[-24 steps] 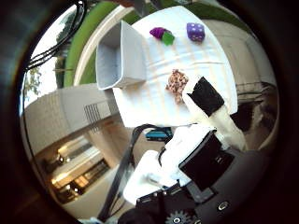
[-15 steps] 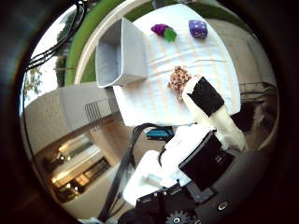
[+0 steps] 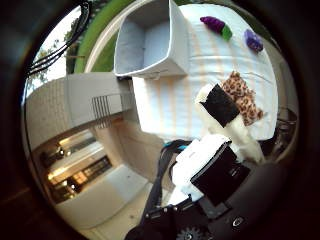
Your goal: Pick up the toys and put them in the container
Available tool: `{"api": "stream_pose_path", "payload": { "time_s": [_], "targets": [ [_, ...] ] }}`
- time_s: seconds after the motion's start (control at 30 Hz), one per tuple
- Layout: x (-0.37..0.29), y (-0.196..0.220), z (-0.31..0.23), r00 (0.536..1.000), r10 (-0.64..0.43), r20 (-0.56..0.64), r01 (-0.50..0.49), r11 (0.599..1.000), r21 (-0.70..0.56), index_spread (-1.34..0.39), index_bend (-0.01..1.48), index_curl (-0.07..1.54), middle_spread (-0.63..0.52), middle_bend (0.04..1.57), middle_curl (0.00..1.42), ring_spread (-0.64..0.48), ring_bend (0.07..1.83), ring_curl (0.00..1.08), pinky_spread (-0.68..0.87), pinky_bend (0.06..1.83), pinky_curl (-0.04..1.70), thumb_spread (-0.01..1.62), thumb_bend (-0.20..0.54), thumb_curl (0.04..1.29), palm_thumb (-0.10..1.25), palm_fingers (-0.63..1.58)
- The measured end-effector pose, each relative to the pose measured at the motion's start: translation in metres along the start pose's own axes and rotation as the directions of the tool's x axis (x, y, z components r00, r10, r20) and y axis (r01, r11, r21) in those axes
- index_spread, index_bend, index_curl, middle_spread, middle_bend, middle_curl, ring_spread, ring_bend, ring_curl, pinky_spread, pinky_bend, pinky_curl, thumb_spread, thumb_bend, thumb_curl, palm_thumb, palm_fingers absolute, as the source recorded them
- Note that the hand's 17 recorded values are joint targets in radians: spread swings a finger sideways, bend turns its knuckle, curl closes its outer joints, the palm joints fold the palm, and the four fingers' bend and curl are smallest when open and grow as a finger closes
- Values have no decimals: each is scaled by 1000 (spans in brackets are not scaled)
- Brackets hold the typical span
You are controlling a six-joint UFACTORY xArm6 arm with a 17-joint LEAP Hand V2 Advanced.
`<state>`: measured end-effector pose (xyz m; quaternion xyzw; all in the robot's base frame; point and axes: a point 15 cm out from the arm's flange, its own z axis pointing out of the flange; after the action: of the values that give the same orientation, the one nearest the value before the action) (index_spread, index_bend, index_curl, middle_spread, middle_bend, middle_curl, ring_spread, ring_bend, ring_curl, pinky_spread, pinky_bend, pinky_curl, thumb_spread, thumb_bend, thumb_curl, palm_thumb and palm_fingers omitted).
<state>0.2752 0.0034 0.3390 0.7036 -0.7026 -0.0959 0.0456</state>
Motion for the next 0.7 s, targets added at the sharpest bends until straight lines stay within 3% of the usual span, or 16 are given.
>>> {"api": "stream_pose_path", "payload": {
  "time_s": [0.17,0.33,0.7],
  "targets": [
    [10,1,23,1000,30,4,-30,998,49,-154,149,296,55,173,310,291,383,332,435,502,237,1312,-28,323,635,266],
    [42,9,45,992,120,24,-122,991,59,-137,143,280,44,180,316,304,419,334,456,563,243,1302,-29,317,599,316],
    [76,27,120,985,172,5,-172,984,-48,-78,146,251,70,184,335,321,459,338,483,674,247,1267,-23,309,539,273]
  ]
}}
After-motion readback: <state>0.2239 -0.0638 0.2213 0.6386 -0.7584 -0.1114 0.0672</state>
